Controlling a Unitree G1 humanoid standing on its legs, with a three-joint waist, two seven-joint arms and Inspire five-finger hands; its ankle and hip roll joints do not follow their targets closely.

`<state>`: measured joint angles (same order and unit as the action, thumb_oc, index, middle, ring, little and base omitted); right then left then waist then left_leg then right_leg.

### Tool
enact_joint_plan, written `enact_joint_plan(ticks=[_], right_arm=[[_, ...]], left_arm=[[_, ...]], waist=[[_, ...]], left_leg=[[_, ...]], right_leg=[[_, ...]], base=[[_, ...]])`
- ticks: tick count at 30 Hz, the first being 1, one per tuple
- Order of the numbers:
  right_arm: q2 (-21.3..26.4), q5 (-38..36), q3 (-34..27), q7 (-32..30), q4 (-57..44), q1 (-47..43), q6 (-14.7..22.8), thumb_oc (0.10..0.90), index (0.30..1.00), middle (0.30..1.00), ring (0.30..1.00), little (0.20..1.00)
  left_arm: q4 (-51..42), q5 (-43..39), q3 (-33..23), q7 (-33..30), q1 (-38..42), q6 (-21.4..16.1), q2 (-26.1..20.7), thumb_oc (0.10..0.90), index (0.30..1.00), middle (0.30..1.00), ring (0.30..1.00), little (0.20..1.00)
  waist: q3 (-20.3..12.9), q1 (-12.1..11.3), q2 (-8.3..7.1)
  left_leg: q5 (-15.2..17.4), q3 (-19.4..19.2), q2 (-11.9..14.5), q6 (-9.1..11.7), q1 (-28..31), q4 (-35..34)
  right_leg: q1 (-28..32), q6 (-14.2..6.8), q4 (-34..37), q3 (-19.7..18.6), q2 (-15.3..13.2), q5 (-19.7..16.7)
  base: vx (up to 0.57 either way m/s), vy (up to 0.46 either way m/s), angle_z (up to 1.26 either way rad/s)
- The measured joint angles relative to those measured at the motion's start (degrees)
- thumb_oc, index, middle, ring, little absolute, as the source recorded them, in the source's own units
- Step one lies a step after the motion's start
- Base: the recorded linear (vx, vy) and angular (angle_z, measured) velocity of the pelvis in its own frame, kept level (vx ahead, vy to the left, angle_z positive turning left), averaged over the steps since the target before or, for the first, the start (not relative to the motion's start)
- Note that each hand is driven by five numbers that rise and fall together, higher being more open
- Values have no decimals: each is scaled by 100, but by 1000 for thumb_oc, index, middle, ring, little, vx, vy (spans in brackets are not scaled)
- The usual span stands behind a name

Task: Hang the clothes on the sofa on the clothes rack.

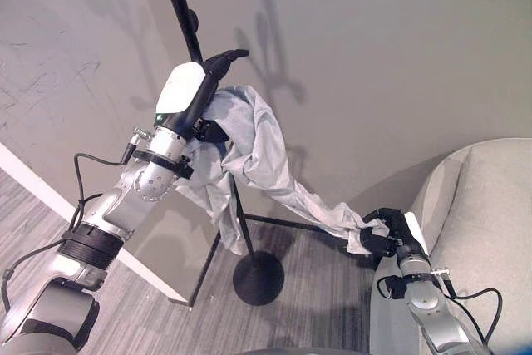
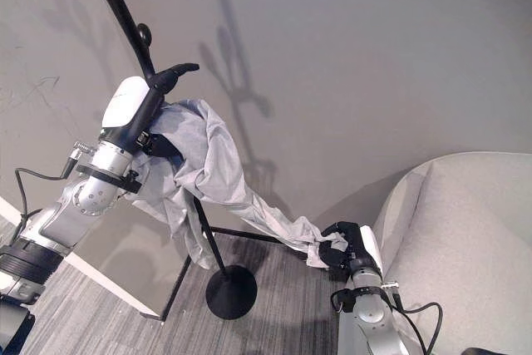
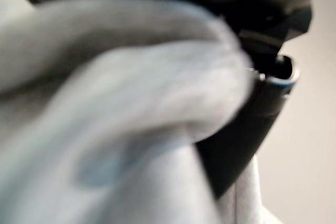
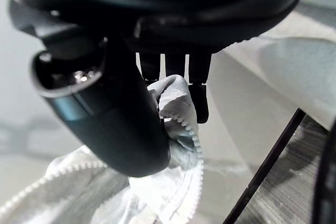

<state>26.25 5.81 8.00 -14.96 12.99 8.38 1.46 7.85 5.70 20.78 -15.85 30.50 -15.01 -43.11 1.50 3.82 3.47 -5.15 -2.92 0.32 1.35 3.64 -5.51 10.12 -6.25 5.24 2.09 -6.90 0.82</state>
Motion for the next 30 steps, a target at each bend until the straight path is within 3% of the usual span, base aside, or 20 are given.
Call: enact_joint_plan(ticks=[3, 5, 8, 12, 13, 15, 20, 26, 30], right_arm=[[-24, -26, 6, 11, 42, -6, -7, 400, 300, 300, 300, 300], [-99, -52, 15, 29, 104, -32, -22, 400, 300, 300, 300, 300], [-228, -55, 19, 63, 146, -48, -22, 400, 300, 300, 300, 300], [-383, -58, 56, 79, 305, -128, -18, 400, 300, 300, 300, 300], [-428, -60, 49, 81, 360, -155, -3, 400, 300, 300, 300, 300], [-439, -65, 49, 93, 441, -181, -9, 400, 300, 300, 300, 300], [-521, -65, 46, 116, 561, -246, -3, 400, 300, 300, 300, 300], [-594, -58, 50, 132, 904, -317, -19, 400, 300, 300, 300, 300], [-598, -49, 44, 146, 1118, -304, -148, 400, 300, 300, 300, 300]], left_arm=[[-190, -925, -132, 23, 1, -61, -12, 800, 900, 900, 900, 900], [-372, -1977, -385, 49, 20, -93, -60, 800, 900, 900, 900, 900], [-411, -2613, -489, 140, 44, -111, -155, 800, 900, 900, 900, 900], [-485, -3500, -498, 308, 32, -109, -343, 800, 900, 900, 900, 900], [-628, -3739, -502, 427, -1, -103, -603, 800, 900, 900, 900, 900], [-911, -4017, -690, 584, -221, -117, -854, 800, 900, 900, 900, 900], [-1459, -4604, -1511, 832, -1281, -202, -915, 800, 900, 900, 900, 900], [-1395, -4598, -1515, 866, -1466, -202, -1091, 800, 900, 900, 900, 900], [-1162, -4583, -1555, 923, -1492, -202, -1603, 800, 900, 900, 900, 900]], waist=[[21, -54, -24], [28, -84, -37], [37, -92, -50], [58, -283, -66], [75, -300, -86], [86, -377, -95], [99, -478, -121], [139, -689, -180], [139, -673, -163]], left_leg=[[-24, 98, -14, 9, -61, 0], [-58, 201, -34, -8, -108, 1], [-78, 290, -45, -11, -118, 3], [-100, 434, -71, 10, -133, 0], [-76, 466, -71, 61, -141, 1], [-78, 558, -98, 64, -166, 0], [-122, 681, -134, 14, -207, 13], [-140, 813, -148, 32, -219, 2], [-137, 890, -160, 70, -223, 1]], right_leg=[[-7, 6, 0, 103, -1, 5], [3, 3, 0, 218, -4, 16], [33, 0, 0, 313, -3, 28], [111, 5, 5, 479, -5, 64], [102, 18, 4, 507, -2, 77], [123, 14, 3, 597, -11, 95], [153, 7, 3, 749, -23, 133], [216, 11, 3, 867, -12, 160], [242, 12, 4, 958, -15, 166]], base=[[15, -7, 22], [16, -11, 23], [19, -7, 20], [11, -3, 17], [17, 1, 18], [12, -2, 23], [12, -5, 17], [-4, -21, 13], [-7, -12, 7]])
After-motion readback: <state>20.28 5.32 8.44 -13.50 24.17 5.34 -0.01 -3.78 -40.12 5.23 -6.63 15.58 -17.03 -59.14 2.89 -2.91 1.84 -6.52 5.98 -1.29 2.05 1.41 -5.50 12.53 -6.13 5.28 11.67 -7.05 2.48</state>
